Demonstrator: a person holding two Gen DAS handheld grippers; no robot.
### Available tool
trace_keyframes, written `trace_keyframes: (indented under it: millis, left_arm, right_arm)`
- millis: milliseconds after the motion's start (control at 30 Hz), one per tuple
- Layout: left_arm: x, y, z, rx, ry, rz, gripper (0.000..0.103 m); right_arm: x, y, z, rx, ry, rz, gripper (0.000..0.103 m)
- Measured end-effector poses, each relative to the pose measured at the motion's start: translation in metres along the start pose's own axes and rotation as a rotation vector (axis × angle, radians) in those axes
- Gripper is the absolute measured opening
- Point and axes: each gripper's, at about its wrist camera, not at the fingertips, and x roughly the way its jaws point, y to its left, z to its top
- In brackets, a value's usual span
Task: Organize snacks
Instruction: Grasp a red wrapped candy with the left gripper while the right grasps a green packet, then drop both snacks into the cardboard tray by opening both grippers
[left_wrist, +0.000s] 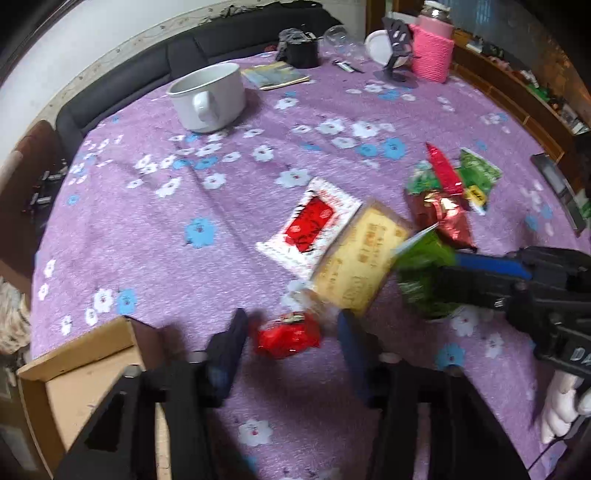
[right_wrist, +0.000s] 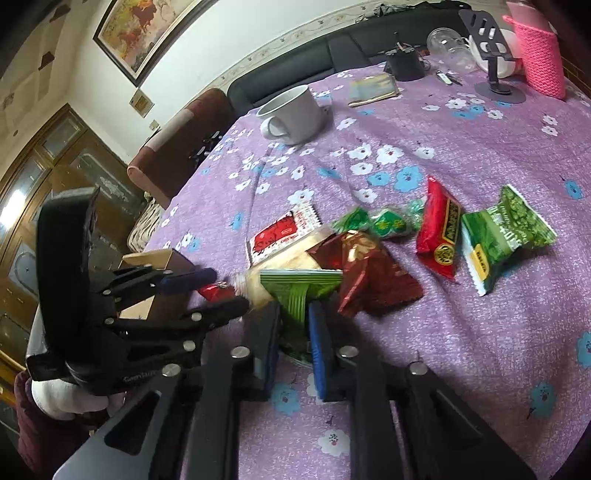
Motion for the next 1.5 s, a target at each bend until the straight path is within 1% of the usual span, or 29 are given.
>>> trace_keyframes:
  millis: [33,67,167,367,467,600,700,800,900,1033,1100,1233,1300,1433,1500]
  left_arm:
    - [-0.002,-0.002,0.000,0.003,-0.001,0.005,0.029]
    - [-0.002,-0.005,-0.001,0.012,-0.001,0.015,0.025]
    - [-0.006,-0.011,-0.005,0.023,-0.002,0.023,0.020]
    - [-0.020,-0.019,-0.025,-0.005,-0.027,-0.004,0.019]
    - [-0.035,-0.023,-0.039,-0.026,-0.058,-0.020,0.019]
    - [-0.063,-0.018,-0.055,-0.088,-0.118,-0.061,0.019]
    - [-0.084,-0.004,-0.064,-0.148,-0.162,-0.089,0.019]
    - [-0.101,0.020,-0.077,-0.211,-0.198,-0.077,0.020]
    - [-0.114,0.054,-0.093,-0.294,-0.226,-0.040,0.020]
    - [-0.119,0.092,-0.116,-0.387,-0.241,0.009,0.020]
    - [-0.117,0.111,-0.126,-0.430,-0.237,0.029,0.020]
    - [-0.107,0.135,-0.140,-0.489,-0.215,0.055,0.020]
    - [-0.101,0.146,-0.145,-0.515,-0.206,0.054,0.020]
    - [-0.097,0.157,-0.155,-0.550,-0.202,0.057,0.021]
    - [-0.097,0.160,-0.158,-0.572,-0.201,0.048,0.025]
  right_arm:
    - [0.000,0.001,0.000,-0.007,-0.002,-0.007,0.014]
    - [-0.001,0.002,0.000,-0.010,-0.004,-0.010,0.013]
    - [-0.003,0.003,-0.001,-0.010,-0.009,-0.007,0.012]
    - [-0.005,0.003,-0.001,-0.006,-0.004,0.010,0.012]
    - [-0.009,0.003,0.000,-0.004,-0.018,0.026,0.012]
    - [-0.015,0.004,0.001,-0.001,-0.040,0.060,0.013]
    - [-0.018,0.011,-0.001,-0.008,-0.053,0.098,0.013]
    - [-0.021,0.027,-0.002,-0.033,-0.060,0.111,0.013]
    - [-0.023,0.061,-0.005,-0.083,-0.051,0.143,0.013]
    - [-0.009,0.108,-0.008,-0.137,0.014,0.199,0.013]
    - [0.004,0.131,-0.009,-0.170,0.050,0.210,0.013]
    - [0.036,0.171,-0.016,-0.239,0.108,0.193,0.013]
    - [0.052,0.186,-0.022,-0.264,0.135,0.178,0.013]
    - [0.079,0.206,-0.031,-0.311,0.167,0.127,0.013]
    - [0.088,0.210,-0.035,-0.330,0.176,0.108,0.013]
